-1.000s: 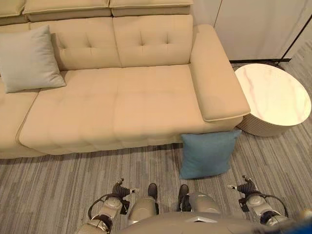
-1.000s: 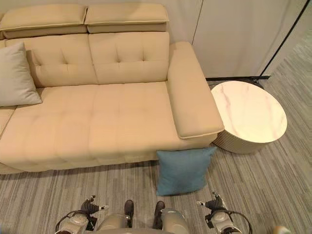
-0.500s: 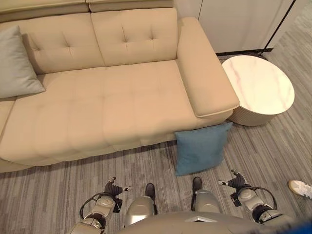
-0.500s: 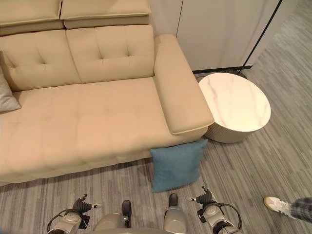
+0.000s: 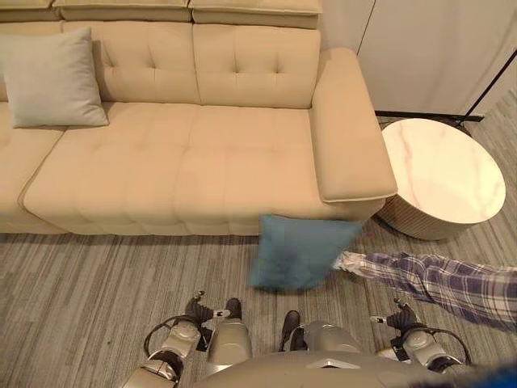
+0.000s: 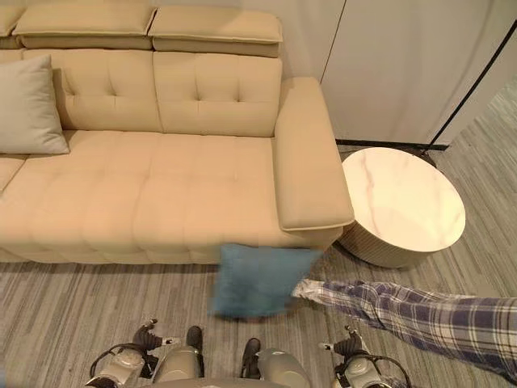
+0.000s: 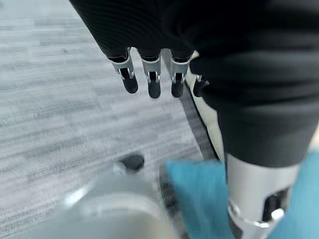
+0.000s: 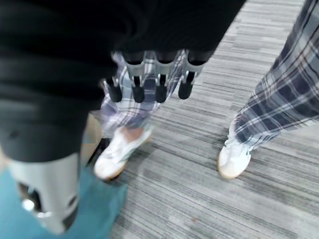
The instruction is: Pick up all the scattered cushions and arrange them neatly on the sofa.
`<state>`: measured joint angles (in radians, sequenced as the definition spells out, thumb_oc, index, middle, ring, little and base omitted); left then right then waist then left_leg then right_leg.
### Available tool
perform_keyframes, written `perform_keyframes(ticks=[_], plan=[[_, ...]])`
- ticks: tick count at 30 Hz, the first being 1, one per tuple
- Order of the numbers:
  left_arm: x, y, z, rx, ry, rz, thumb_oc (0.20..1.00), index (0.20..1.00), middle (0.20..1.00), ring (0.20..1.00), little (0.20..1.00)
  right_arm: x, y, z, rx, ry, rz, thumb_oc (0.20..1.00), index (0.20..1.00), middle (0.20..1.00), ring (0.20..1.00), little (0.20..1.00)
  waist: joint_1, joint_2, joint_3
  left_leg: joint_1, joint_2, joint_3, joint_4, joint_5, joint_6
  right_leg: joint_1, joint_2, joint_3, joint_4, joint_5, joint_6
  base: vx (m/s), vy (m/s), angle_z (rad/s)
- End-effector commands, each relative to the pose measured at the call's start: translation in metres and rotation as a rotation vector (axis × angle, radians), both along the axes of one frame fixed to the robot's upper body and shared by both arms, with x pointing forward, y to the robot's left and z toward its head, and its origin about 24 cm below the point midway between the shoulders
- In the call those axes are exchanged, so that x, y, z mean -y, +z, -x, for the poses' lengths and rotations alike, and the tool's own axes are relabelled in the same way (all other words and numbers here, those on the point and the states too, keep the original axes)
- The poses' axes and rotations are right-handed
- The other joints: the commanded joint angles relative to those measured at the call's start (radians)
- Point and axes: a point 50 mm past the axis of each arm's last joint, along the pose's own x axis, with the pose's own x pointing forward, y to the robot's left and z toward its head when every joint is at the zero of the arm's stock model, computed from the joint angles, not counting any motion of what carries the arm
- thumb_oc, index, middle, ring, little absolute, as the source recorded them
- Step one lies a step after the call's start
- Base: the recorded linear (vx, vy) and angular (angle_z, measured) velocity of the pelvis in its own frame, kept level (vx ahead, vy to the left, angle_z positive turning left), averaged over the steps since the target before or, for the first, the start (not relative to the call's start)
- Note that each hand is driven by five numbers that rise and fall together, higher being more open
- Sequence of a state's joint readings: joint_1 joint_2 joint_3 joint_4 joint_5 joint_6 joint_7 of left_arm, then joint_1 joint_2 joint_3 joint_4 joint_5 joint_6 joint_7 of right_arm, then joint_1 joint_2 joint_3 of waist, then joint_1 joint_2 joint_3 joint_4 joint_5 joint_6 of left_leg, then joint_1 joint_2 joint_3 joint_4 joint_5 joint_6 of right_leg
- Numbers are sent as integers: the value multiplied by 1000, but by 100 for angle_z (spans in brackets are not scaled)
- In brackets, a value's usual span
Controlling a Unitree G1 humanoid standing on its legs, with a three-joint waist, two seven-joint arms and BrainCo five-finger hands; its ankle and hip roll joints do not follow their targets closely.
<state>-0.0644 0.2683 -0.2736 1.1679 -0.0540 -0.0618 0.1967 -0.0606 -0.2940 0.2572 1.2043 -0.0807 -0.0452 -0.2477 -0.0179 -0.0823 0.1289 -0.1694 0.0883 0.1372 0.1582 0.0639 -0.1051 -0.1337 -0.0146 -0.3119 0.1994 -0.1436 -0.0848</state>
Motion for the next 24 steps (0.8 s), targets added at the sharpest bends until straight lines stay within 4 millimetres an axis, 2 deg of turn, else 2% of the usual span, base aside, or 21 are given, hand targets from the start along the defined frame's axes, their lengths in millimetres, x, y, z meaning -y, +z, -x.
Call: perform_keyframes(ticks=[1,5,11,18,24], plan=[[2,0,-3,18,5,4,1000,1000,1000,1000,1000,9,5,-9,24,-22,33,1000,1000,1000,1000,1000,-6,-12,-15,37,14,-9,-32,-96,21,118,-58,109,-198,81,173,85,12,18],[-2,-3,8,-20,8,-5,1000,1000,1000,1000,1000,5,2,-3,-3,-10,23,1000,1000,1000,1000,1000,-5,-15,-45,96,5,2,-110,-87,24,139,-62,113,-218,90,185,102,59,10],[-7,-3,12,-31,17,-15,1000,1000,1000,1000,1000,0,0,-3,-12,6,12,1000,1000,1000,1000,1000,6,-21,-57,149,-7,3,-168,-88,28,164,-65,114,-242,99,201,50,57,0],[-9,-4,17,-49,32,-17,1000,1000,1000,1000,1000,-2,0,-6,-16,25,14,1000,1000,1000,1000,1000,16,-21,-50,147,-35,-1,-137,-127,52,156,-96,126,-218,111,224,-4,111,-4],[-18,2,6,-9,37,-44,1000,1000,1000,1000,1000,-8,3,-17,9,39,4,1000,1000,1000,1000,1000,17,-21,-37,114,-70,10,-115,-145,82,87,-141,151,-159,135,253,-27,158,-20]])
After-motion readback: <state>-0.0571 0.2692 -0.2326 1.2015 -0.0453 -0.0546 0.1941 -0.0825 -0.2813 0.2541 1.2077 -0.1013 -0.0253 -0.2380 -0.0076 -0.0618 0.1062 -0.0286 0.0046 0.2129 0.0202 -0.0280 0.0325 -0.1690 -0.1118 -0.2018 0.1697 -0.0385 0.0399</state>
